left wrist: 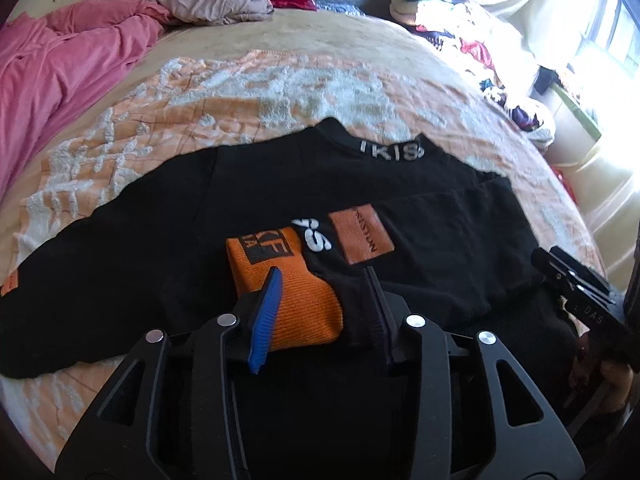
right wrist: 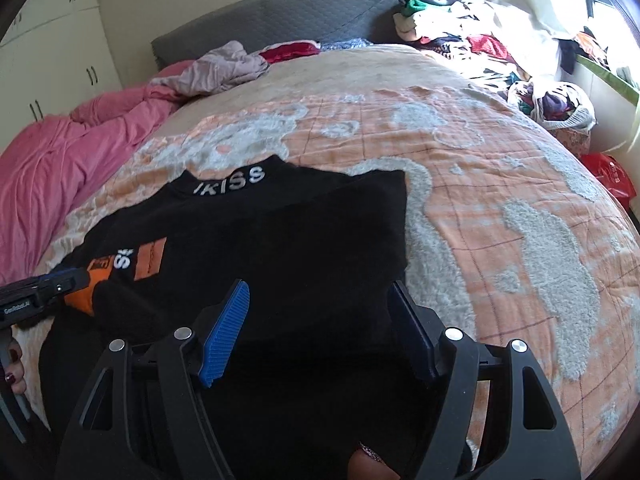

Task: Fold small clothes
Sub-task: 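Carry the sleeve across the shirt front and lay the cuff down, then open the right gripper and release the folded sleeve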

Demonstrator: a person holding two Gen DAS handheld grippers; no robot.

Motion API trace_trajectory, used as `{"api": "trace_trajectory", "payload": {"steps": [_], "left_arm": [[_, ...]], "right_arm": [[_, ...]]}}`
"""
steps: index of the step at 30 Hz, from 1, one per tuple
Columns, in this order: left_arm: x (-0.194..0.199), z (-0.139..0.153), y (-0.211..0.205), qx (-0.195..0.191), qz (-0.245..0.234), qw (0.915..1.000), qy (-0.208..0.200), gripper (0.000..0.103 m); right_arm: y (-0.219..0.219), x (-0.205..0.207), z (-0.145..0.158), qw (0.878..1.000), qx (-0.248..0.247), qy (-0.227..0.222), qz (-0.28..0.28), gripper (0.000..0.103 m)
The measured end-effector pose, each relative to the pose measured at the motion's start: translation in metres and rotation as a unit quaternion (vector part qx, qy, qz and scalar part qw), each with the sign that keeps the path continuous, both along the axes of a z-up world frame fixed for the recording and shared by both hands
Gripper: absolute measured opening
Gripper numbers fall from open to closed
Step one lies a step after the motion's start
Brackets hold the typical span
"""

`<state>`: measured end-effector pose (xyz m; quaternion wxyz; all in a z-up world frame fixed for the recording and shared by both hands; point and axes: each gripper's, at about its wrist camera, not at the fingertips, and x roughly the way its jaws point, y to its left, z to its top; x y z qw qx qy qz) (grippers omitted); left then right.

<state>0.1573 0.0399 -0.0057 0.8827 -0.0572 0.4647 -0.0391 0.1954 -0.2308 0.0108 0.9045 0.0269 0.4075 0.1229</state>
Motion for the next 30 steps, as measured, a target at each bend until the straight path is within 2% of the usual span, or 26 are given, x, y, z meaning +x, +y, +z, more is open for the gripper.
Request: {"api": "trace_trajectory", "payload": {"steps": [3,7,9,13,14,15,17,20,22,23,24,30], "left_arm": [[0.004,-0.028,-0.001,0.020,0.001,0.9991,0.037,0.037],[-0.003,-0.029,0.004,0.008,0.001,0.9997,0.023,0.040],[-0.008,-0.024,0.008,0.001,0.007,0.9998,0.018,0.046],[-0.018,-0.012,0.009,-0.001,0.006,1.0000,-0.004,0.050],[-0.019,-0.011,0.011,-0.005,0.005,0.9999,-0.007,0.057],[-0.022,-0.010,0.013,-0.006,0.008,0.9999,-0.009,0.060],[-0.025,-0.009,0.015,-0.005,0.012,0.9998,-0.011,0.061],[-0.030,-0.006,0.021,-0.008,0.023,0.9995,-0.020,0.074],[-0.032,-0.004,0.024,0.001,0.030,0.9992,-0.027,0.074],[-0.034,-0.002,0.026,0.003,0.033,0.9990,-0.030,0.078],[-0.035,-0.002,0.029,0.003,0.037,0.9989,-0.031,0.088],[-0.046,0.006,0.043,0.009,0.059,0.9971,-0.047,0.093]], "right_arm": [[0.010,0.005,-0.021,0.998,-0.054,0.041,-0.001,0.075],[0.018,0.001,-0.027,0.996,-0.086,0.034,0.005,0.076],[0.018,-0.003,-0.024,0.997,-0.072,0.028,0.007,0.079],[0.013,-0.010,-0.016,0.999,-0.036,0.017,0.007,0.079],[0.014,-0.011,-0.013,0.999,-0.030,0.014,0.006,0.079],[0.013,-0.013,-0.011,1.000,-0.020,0.012,0.007,0.082],[0.015,-0.017,-0.005,1.000,-0.008,0.004,0.010,0.088],[0.022,-0.023,0.003,1.000,-0.001,-0.007,0.018,0.093],[0.028,-0.027,0.007,1.000,0.000,-0.015,0.026,0.097],[0.032,-0.028,0.008,0.999,-0.001,-0.018,0.030,0.097],[0.035,-0.029,0.009,0.999,-0.002,-0.021,0.033,0.097],[0.054,-0.037,0.013,0.998,-0.014,-0.035,0.051,0.098]]}}
